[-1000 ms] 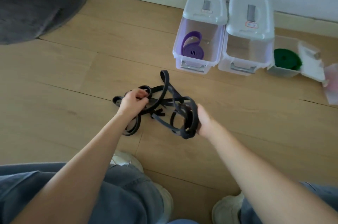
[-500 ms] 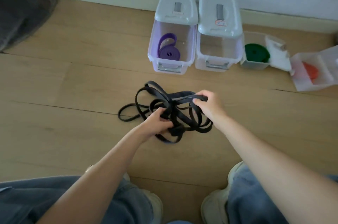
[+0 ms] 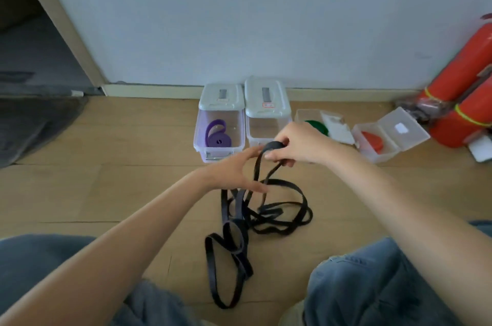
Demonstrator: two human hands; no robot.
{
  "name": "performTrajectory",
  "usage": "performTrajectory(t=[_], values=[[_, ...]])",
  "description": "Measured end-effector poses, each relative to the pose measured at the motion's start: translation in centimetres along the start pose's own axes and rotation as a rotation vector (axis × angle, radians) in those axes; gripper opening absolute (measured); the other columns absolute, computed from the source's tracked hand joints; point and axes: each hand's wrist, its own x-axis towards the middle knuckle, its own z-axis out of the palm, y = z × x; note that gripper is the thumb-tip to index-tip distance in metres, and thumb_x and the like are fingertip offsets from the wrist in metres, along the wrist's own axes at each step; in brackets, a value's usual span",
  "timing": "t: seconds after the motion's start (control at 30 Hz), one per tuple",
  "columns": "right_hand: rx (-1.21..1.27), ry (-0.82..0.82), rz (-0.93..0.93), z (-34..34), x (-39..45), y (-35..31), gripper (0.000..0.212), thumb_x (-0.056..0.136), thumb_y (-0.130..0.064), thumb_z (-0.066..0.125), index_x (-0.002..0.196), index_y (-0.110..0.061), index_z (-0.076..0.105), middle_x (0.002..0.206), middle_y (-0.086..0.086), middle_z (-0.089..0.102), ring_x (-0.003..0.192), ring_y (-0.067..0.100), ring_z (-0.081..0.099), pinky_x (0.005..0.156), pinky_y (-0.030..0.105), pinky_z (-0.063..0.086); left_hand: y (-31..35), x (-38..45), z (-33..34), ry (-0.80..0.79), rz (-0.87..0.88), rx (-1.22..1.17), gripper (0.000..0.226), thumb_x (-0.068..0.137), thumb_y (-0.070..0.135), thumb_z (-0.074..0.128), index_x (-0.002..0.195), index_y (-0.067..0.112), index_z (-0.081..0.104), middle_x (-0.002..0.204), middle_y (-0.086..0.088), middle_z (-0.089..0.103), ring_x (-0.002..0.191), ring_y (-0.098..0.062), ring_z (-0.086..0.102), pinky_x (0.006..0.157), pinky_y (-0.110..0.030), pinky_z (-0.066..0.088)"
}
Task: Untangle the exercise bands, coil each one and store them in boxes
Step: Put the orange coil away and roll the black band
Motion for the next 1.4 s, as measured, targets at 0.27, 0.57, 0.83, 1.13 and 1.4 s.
performTrajectory(t=[0.27, 0.57, 0.83, 1.13, 1.4], values=[[1.099, 0.386, -0.357, -7.6, -4.9, -3.4, 0.007, 0.07, -0.015, 0.07, 0.072, -0.009, 0.075, 0.077, 0.006, 0.072, 0.073, 0.016, 0.069, 0.066, 0.018, 0.054, 5.5, -1.7, -2.2, 0.161, 0.185, 0.09, 0.017, 0.09, 0.023, 0.058, 0.074, 0.027, 0.056, 0.08, 0.004, 0.063, 0.086, -0.017, 0.063, 0.085, -0.026, 0.034], [0.416, 0.276, 0.148, -7.7, -5.1, 0.0, 0.034, 0.077, -0.019, 0.075, 0.106, -0.021, 0.058, 0.091, -0.002, 0.061, 0.086, 0.017, 0.06, 0.08, 0.03, 0.052, 9.4, -1.7, -6.2, 0.345, 0.285, -0.084, 0.023, 0.097, 0.017, 0.042, 0.075, 0.017, 0.047, 0.056, 0.01, 0.041, 0.05, -0.008, 0.038, 0.049, -0.022, 0.037], [0.086, 0.091, 0.144, -4.7, -2.9, 0.8, 0.083, 0.073, -0.029, 0.078, 0.139, -0.021, 0.029, 0.11, -0.019, 0.051, 0.106, 0.013, 0.048, 0.073, 0.008, 0.034, 10.6, -1.8, -7.1, 0.216, 0.231, -0.866, 0.027, 0.099, 0.013, 0.038, 0.072, 0.014, 0.041, 0.053, 0.009, 0.033, 0.043, -0.003, 0.029, 0.045, -0.014, 0.029], [0.407, -0.028, -0.011, -2.4, -2.6, -0.9, 0.072, 0.067, -0.049, 0.074, 0.13, -0.035, 0.043, 0.13, -0.015, 0.053, 0.109, 0.004, 0.057, 0.092, 0.026, 0.045, 12.3, -1.6, -5.7, 0.131, 0.229, -1.241, 0.011, 0.095, 0.007, 0.04, 0.097, 0.005, 0.05, 0.063, 0.003, 0.044, 0.053, -0.007, 0.044, 0.058, -0.02, 0.044], [0.963, 0.193, -0.093, -3.2, -2.8, -1.4, 0.015, 0.085, -0.012, 0.063, 0.097, -0.006, 0.067, 0.082, 0.006, 0.072, 0.07, 0.019, 0.067, 0.06, 0.023, 0.053, 9.4, -1.4, -3.7, 0.085, 0.081, -0.734, 0.051, 0.094, 0.052, 0.035, 0.123, 0.015, 0.053, 0.12, -0.006, 0.063, 0.112, -0.019, 0.059, 0.09, -0.032, 0.048]])
